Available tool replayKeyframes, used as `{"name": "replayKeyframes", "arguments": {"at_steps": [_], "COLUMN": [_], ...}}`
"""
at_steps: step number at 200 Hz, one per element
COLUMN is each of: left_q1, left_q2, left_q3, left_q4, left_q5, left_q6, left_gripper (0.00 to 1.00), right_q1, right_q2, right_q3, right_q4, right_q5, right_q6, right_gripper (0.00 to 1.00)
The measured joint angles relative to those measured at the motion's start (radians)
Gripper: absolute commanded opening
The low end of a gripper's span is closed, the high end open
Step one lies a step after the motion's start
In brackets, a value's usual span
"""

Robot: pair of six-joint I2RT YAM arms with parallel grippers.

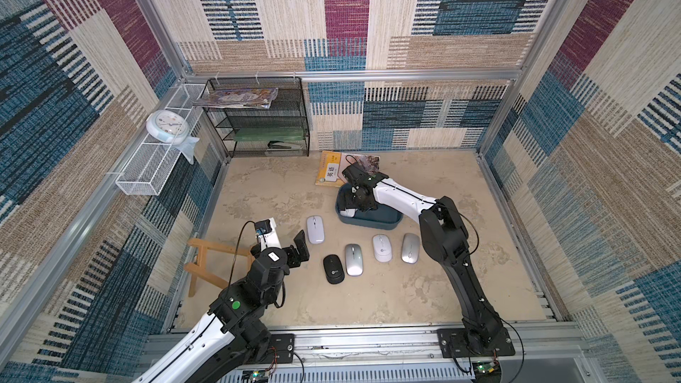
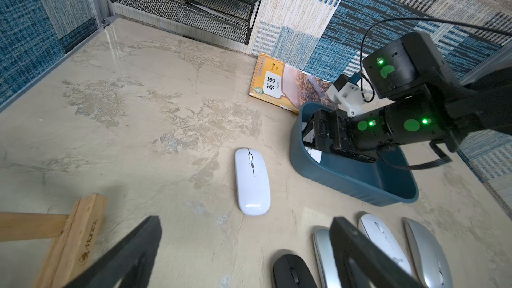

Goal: Take out the mouse from the storage box
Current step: Pick up the mouse from the storage box.

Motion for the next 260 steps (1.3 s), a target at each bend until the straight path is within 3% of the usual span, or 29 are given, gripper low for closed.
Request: {"name": "replayKeyframes", "arguments": {"at_steps": [67,127,174,216,260], "left_q1": [0.0,0.0,0.0,0.0,0.0], "left_q2": [0.016,0.073,0.092,0.103,0.113], "left_q3": [0.0,0.0,0.006,0.007,0.008], "left_q4": [0.0,0.011,0.023,0.023,0.027], "left_q5": [0.015,0.038,0.042,0.043,0.043], "left_q6": [0.0,0.001,0.009,0.01,0.013], "left_gripper": [0.99,0.99,0.99,0.99,0.99], "right_q1": [0.002,0.017,0.011,0.012,0.013], "right_q2": [-0.048,-0.019,0.041,0.032,-0.036], "right_q3": [-0.063,-0.011,0.028,0.014,-0.048], "right_q4": [-0.02,-0.044,-0.047,-0.032,-0.021], "right_q5": [0.068,0.1,0.125,0.134,0.122], "right_q6": [0.012,0.008,-0.013,-0.035,-0.045], "right_gripper": [0.8,0.87,0.84,0.61,0.44]}}
